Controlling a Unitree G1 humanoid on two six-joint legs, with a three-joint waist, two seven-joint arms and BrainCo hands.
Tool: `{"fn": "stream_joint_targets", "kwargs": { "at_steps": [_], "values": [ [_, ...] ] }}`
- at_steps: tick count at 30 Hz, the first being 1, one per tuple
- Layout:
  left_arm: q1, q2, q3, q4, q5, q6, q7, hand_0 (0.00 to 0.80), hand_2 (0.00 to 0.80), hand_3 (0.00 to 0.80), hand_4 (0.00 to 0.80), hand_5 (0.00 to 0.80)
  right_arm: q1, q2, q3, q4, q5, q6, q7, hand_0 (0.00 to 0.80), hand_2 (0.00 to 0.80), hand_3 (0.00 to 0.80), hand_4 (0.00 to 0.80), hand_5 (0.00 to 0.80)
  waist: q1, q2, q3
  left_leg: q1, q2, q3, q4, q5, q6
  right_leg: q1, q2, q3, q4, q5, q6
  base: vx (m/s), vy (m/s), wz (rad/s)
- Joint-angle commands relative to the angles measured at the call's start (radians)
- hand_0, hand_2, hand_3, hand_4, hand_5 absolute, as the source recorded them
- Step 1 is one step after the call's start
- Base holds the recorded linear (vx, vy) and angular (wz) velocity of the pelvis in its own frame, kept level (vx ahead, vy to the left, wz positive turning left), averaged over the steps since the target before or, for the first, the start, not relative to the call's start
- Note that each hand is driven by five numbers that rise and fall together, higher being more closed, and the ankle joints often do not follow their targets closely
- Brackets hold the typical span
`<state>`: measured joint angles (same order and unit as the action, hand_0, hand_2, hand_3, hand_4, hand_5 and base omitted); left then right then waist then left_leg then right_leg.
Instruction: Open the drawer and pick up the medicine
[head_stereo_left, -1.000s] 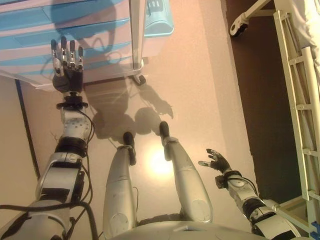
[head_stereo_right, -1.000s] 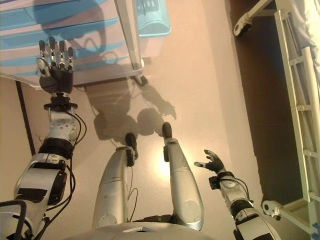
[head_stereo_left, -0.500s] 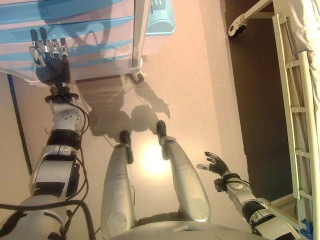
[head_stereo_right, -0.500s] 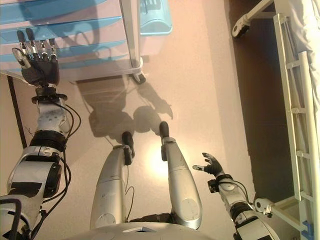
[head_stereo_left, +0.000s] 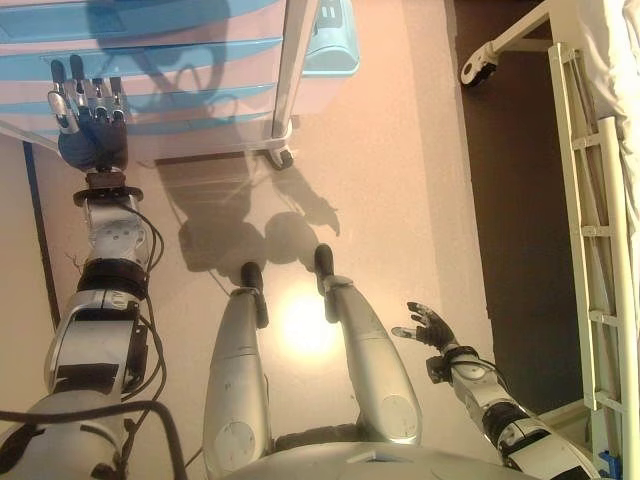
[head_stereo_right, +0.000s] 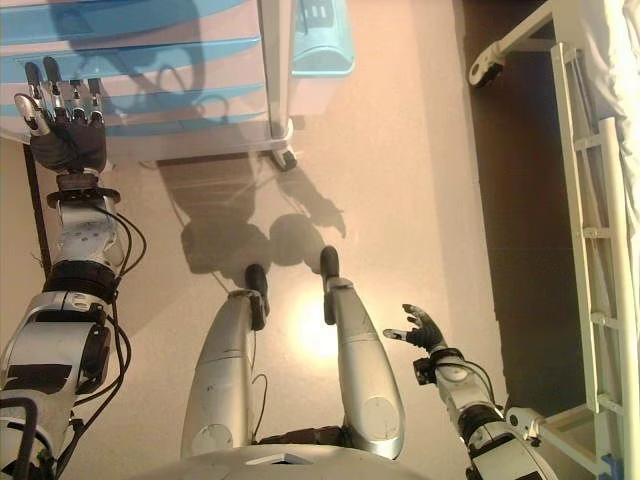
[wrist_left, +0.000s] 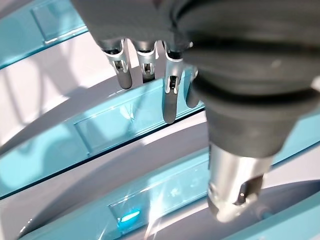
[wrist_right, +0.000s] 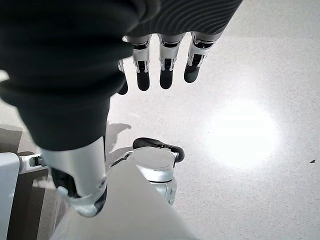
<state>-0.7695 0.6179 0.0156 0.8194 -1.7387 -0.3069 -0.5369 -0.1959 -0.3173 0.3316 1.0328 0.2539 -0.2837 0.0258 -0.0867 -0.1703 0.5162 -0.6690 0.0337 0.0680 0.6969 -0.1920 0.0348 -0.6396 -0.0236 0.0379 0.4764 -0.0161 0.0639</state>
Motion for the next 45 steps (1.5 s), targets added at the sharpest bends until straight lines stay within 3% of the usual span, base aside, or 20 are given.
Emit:
{"fn": "stream_joint_targets", "kwargs": {
  "at_steps": [1,4,8,10,18,26,31,33,39,42,45],
  "values": [
    [-0.046,0.078,0.081,0.001,-0.075,-0.026,-0.132,0.0,0.0,0.0,0.0,0.0,0.071,0.011,0.021,-0.021,0.025,-0.003,-0.012,0.0,0.0,0.0,0.0,0.0,0.029,-0.009,-0.02,0.022,-0.067,0.056,0.04,-0.13,0.051,0.082,0.041,-0.007,-0.065,0.01,-0.016,0.016,-0.043,0.06],
    [-0.048,0.077,0.089,-0.025,-0.157,0.0,-0.255,0.0,0.0,0.0,0.0,0.0,0.076,0.014,0.029,-0.011,0.015,-0.008,-0.009,0.0,0.0,0.0,0.0,0.0,0.035,-0.013,-0.018,0.029,-0.069,0.051,0.034,-0.13,0.052,0.094,0.042,-0.008,-0.072,0.009,-0.016,0.014,-0.034,0.02],
    [-0.036,0.062,0.089,-0.104,-0.227,0.02,-0.376,0.223,0.223,0.223,0.223,0.223,0.08,0.02,0.038,-0.008,-0.001,-0.006,-0.012,0.0,0.0,0.0,0.0,0.0,0.045,-0.016,-0.017,0.043,-0.073,0.043,0.015,-0.122,0.051,0.111,0.045,-0.009,-0.08,0.007,-0.015,0.012,-0.032,0.03],
    [-0.038,0.051,0.089,-0.149,-0.234,0.036,-0.425,0.398,0.398,0.398,0.398,0.398,0.081,0.019,0.043,-0.011,-0.007,-0.002,-0.012,0.0,0.0,0.0,0.0,0.0,0.049,-0.017,-0.016,0.053,-0.071,0.041,-0.006,-0.112,0.05,0.122,0.046,-0.01,-0.089,0.005,-0.015,0.004,-0.033,0.07],
    [-0.067,0.036,0.022,-0.327,-0.189,0.125,-0.576,0.693,0.693,0.693,0.693,0.693,0.078,0.015,0.051,-0.036,-0.01,0.012,-0.015,0.0,0.0,0.0,0.0,0.0,0.065,-0.021,-0.008,0.084,-0.062,0.046,-0.075,-0.075,0.038,0.16,0.045,-0.03,-0.121,0.004,-0.016,-0.012,-0.041,0.06],
    [-0.025,-0.015,-0.003,-0.452,-0.07,0.166,-0.552,0.706,0.706,0.706,0.706,0.706,0.069,0.016,0.047,-0.048,-0.03,0.025,-0.043,0.0,0.0,0.0,0.0,0.0,0.095,-0.005,-0.001,0.121,-0.08,0.01,-0.125,-0.049,0.03,0.213,0.047,-0.04,-0.141,-0.013,-0.026,-0.032,-0.023,0.12],
    [0.228,-0.144,0.03,-0.488,-0.066,0.206,-0.582,0.734,0.734,0.734,0.734,0.734,0.074,0.022,0.018,-0.077,-0.087,0.068,-0.075,0.0,0.0,0.0,0.0,0.0,0.15,0.04,-0.009,0.191,-0.107,-0.046,-0.208,-0.004,0.015,0.276,0.025,-0.067,-0.139,-0.051,-0.033,-0.029,-0.026,0.14],
    [0.406,-0.227,0.041,-0.484,-0.069,0.238,-0.641,0.728,0.728,0.728,0.728,0.728,0.083,0.021,-0.006,-0.099,-0.119,0.101,-0.09,0.0,0.0,0.0,0.0,0.0,0.187,0.067,-0.016,0.236,-0.119,-0.08,-0.263,0.034,0.002,0.321,0.005,-0.099,-0.145,-0.069,-0.039,0.014,-0.056,0.48],
    [0.715,-0.313,0.097,-0.349,-0.136,0.361,-0.752,0.687,0.687,0.687,0.687,0.687,0.087,-0.056,-0.087,-0.102,-0.186,0.158,-0.077,0.0,0.0,0.0,0.0,0.0,0.274,0.149,-0.059,0.347,-0.118,-0.168,-0.383,0.117,-0.043,0.445,-0.046,-0.204,-0.16,-0.132,-0.066,0.021,-0.013,0.58],
    [0.814,-0.321,0.147,-0.257,-0.138,0.423,-0.753,0.687,0.687,0.687,0.687,0.687,0.071,-0.095,-0.121,-0.067,-0.197,0.161,-0.066,0.0,0.0,0.0,0.0,0.0,0.31,0.18,-0.093,0.395,-0.103,-0.201,-0.437,0.155,-0.062,0.503,-0.056,-0.247,-0.178,-0.145,-0.077,0.022,-0.035,0.5],
    [0.886,-0.331,0.195,-0.157,-0.098,0.449,-0.687,0.69,0.69,0.69,0.69,0.69,0.037,-0.122,-0.155,-0.005,-0.197,0.152,-0.051,0.0,0.0,0.0,0.0,0.0,0.341,0.196,-0.131,0.452,-0.096,-0.227,-0.482,0.17,-0.078,0.559,-0.064,-0.286,-0.197,-0.158,-0.082,0.023,-0.047,0.51]
  ]
}}
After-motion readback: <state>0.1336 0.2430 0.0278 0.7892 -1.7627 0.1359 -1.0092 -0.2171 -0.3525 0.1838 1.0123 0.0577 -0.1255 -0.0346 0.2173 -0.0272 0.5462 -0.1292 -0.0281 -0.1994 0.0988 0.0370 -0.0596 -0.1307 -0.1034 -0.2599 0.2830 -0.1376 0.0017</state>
